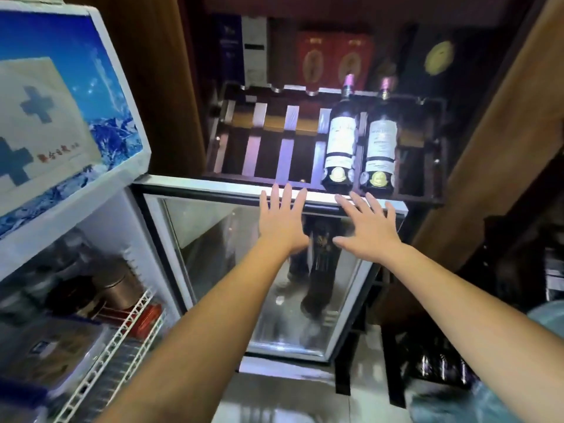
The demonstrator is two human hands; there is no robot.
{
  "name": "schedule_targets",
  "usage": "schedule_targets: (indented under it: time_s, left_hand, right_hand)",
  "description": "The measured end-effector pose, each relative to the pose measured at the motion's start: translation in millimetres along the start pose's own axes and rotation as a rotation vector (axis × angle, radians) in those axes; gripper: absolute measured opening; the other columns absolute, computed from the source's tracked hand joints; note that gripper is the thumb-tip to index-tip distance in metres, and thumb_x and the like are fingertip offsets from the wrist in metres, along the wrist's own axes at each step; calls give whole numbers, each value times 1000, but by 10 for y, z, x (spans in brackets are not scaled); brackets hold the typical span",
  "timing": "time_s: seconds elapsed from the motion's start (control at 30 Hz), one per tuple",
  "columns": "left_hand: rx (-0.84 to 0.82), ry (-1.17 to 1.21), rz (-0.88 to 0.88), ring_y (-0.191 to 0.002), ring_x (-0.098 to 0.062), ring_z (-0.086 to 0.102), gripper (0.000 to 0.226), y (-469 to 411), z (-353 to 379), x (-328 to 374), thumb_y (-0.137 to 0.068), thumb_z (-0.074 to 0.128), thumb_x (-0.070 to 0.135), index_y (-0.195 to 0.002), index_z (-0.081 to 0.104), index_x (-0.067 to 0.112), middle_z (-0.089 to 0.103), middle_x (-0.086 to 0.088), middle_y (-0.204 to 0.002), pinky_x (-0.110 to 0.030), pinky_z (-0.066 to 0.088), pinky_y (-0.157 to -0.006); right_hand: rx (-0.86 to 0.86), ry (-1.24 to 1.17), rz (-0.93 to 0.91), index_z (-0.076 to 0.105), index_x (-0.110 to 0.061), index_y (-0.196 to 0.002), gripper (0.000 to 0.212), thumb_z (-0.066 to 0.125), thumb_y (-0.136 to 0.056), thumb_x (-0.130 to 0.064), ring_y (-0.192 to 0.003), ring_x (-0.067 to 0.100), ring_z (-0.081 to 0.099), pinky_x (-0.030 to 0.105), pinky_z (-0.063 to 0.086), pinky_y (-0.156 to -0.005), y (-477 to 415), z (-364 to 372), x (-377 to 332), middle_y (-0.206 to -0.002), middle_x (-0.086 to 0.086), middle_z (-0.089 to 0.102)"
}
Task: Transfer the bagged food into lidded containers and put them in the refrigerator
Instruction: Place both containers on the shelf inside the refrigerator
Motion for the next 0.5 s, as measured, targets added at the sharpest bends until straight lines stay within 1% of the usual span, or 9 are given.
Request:
schedule_targets:
  time_s: [0.07,0.13,0.2,0.27,0.3,0.33,0.37,0.43,0.5]
  left_hand:
    - [37,-9,-3,-152,-36,-11,97,114,44,20,-86,57,57,-158,-3,29,-6,-9,-167,-56,-5,-122]
    - [56,14,6,-152,-35,-10,96,224,43,28,-86,56,57,-158,-2,29,-4,-9,-167,-55,-4,-122]
    - [69,55,37,-153,-33,-8,92,360,-7,21,-87,51,57,-158,1,29,-1,-8,-167,-53,-3,-123]
    - [99,132,77,-153,-31,-2,82,555,-78,-15,-87,36,59,-158,9,28,6,-7,-167,-50,-1,-124]
    - [106,175,93,-153,-29,1,81,666,-102,-40,-86,26,61,-158,14,27,10,-7,-167,-48,1,-124]
    - [110,209,106,-153,-28,4,82,777,-126,-71,-83,18,62,-157,19,26,14,-6,-166,-47,3,-124]
    - [118,238,117,-153,-27,7,82,882,-148,-110,-83,14,61,-156,23,26,18,-5,-165,-46,5,-124]
    - [141,310,131,-152,-26,14,74,1075,-190,-198,-87,17,59,-152,33,27,26,-4,-162,-45,9,-124]
    - [162,407,126,-150,-22,20,64,1259,-249,-297,-93,26,55,-146,44,26,35,-4,-158,-39,12,-123]
  right_hand:
    - [-42,-25,-15,7,-46,-154,90,58,-82,-64,-153,27,2,56,1,-120,125,-27,-5,-167,-5,8]
    - [-84,-19,-38,7,-45,-155,91,58,-82,-64,-153,28,7,54,7,-120,277,-91,-9,-167,-4,11]
    - [-110,59,-94,9,-43,-156,90,54,-82,-69,-150,29,20,51,18,-120,414,-239,-64,-166,-3,19]
    - [-122,128,-185,14,-42,-156,88,51,-82,-73,-141,29,37,48,29,-116,544,-374,-151,-161,-3,31]
    - [-140,119,-230,16,-43,-155,86,50,-82,-73,-136,28,44,48,32,-114,618,-413,-179,-158,-5,35]
    - [-169,85,-273,18,-44,-154,85,51,-82,-73,-133,25,48,48,31,-115,688,-435,-200,-158,-6,37]
    - [-209,39,-319,19,-46,-154,84,52,-82,-73,-136,21,46,49,26,-118,756,-446,-213,-159,-10,34]
    - [-298,-54,-422,21,-51,-152,78,51,-84,-74,-148,13,28,54,7,-120,884,-472,-229,-160,-20,27]
    - [-391,-187,-524,29,-56,-147,64,46,-88,-72,-151,5,10,53,-5,-121,967,-496,-266,-155,-31,28]
Point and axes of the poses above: each hand's wrist, its own y-axis away from the middle knuckle, its own z-axis out of the palm, x = y × z, the point moved 7 cm from there along -y, towards the middle knuckle
